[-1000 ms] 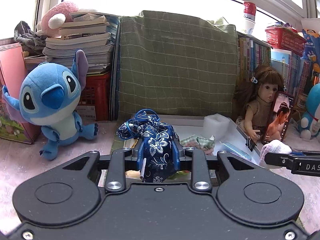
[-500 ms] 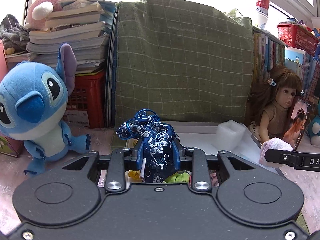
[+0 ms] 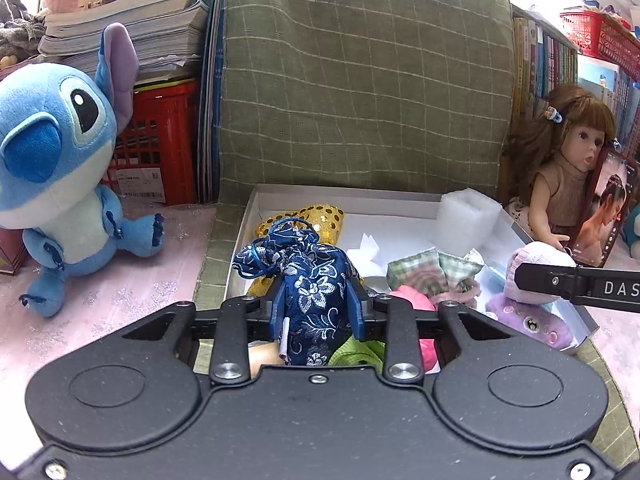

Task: Organize soft objects
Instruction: 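Open left tool to drop blue pouch while right tool releases rolled towel in box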

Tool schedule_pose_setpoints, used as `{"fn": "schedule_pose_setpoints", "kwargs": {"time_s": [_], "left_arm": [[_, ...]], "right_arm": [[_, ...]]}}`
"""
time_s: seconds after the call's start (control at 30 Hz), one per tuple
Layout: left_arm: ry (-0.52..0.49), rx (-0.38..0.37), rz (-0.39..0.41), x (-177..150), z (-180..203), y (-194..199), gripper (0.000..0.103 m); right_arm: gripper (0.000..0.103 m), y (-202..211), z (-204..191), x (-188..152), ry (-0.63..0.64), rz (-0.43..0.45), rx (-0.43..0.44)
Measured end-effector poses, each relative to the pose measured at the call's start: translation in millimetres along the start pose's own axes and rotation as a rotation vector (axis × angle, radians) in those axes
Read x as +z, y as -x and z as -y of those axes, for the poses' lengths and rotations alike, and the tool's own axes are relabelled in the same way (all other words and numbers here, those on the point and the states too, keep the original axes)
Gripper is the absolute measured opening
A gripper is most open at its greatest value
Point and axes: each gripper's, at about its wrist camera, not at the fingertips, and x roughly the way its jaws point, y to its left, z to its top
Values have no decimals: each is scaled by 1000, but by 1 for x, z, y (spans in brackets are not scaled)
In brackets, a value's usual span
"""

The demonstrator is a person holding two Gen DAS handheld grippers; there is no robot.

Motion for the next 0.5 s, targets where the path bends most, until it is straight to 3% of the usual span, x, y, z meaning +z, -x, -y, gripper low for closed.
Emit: {"fn": "schedule_pose_setpoints", "kwargs": {"time_s": [0.23, 0.3, 0.5], "left_arm": [[1, 2, 4, 0, -2, 1, 36], [0, 10, 8, 0, -3, 3, 40], [-6, 11, 29, 0, -5, 17, 54]], "right_arm": [[60, -1, 2, -1, -11, 4, -1], [69, 0, 1, -2, -10, 8, 1], [77, 9, 0, -3, -14, 17, 24]]}}
